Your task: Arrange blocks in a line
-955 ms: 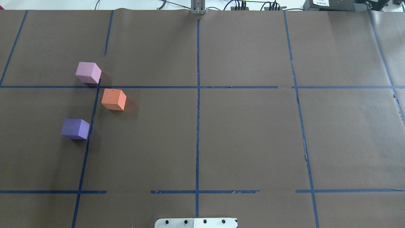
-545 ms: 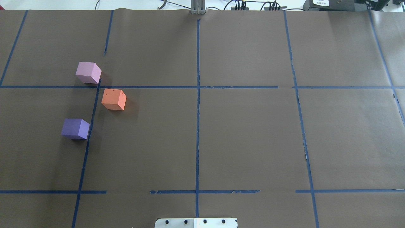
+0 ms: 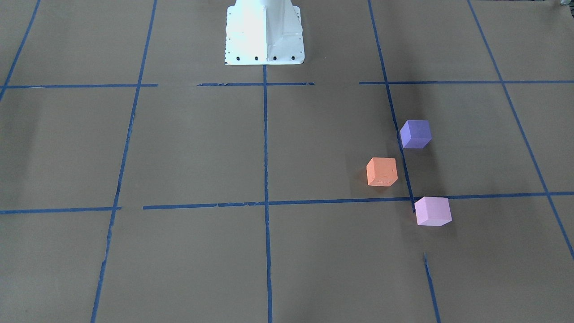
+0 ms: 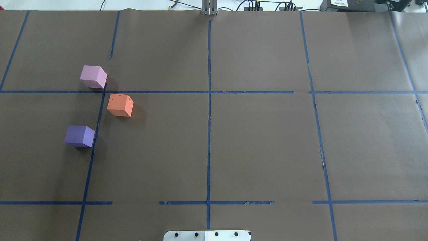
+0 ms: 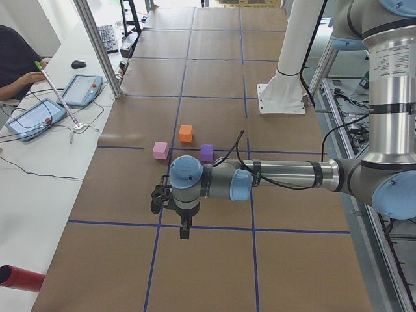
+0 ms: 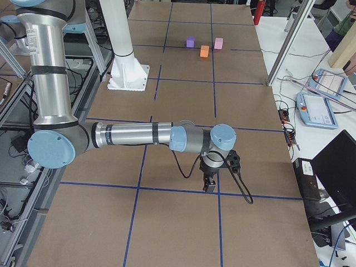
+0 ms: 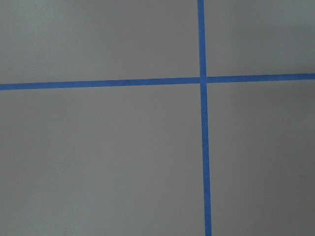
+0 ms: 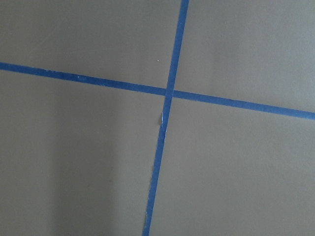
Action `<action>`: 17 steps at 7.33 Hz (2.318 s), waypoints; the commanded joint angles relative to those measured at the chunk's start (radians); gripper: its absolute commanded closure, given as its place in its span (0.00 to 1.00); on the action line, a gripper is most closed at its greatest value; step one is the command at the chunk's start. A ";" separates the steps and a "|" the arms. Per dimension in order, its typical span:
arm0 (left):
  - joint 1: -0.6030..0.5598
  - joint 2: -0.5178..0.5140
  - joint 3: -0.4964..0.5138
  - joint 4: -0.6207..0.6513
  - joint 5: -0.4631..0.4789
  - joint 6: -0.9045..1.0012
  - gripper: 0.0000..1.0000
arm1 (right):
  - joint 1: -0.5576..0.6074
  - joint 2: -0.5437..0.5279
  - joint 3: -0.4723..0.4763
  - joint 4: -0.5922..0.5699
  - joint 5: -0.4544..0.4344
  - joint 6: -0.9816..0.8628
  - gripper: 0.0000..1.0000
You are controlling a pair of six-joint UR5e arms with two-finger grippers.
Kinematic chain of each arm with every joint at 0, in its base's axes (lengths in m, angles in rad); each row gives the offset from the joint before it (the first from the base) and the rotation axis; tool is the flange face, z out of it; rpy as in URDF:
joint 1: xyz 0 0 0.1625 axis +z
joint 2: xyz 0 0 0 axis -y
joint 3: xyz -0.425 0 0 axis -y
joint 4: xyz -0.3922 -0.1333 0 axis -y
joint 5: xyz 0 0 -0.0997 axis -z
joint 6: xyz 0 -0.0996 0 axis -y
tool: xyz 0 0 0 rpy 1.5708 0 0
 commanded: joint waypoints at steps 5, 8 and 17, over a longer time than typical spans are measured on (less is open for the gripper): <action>0.065 -0.024 -0.032 -0.065 -0.036 -0.048 0.00 | 0.000 0.000 0.000 0.000 0.000 0.000 0.00; 0.246 -0.112 -0.088 -0.067 -0.032 -0.269 0.00 | 0.000 0.000 0.000 0.000 0.000 0.000 0.00; 0.679 -0.495 0.000 -0.059 0.101 -0.686 0.00 | 0.000 0.000 0.000 0.000 0.000 0.000 0.00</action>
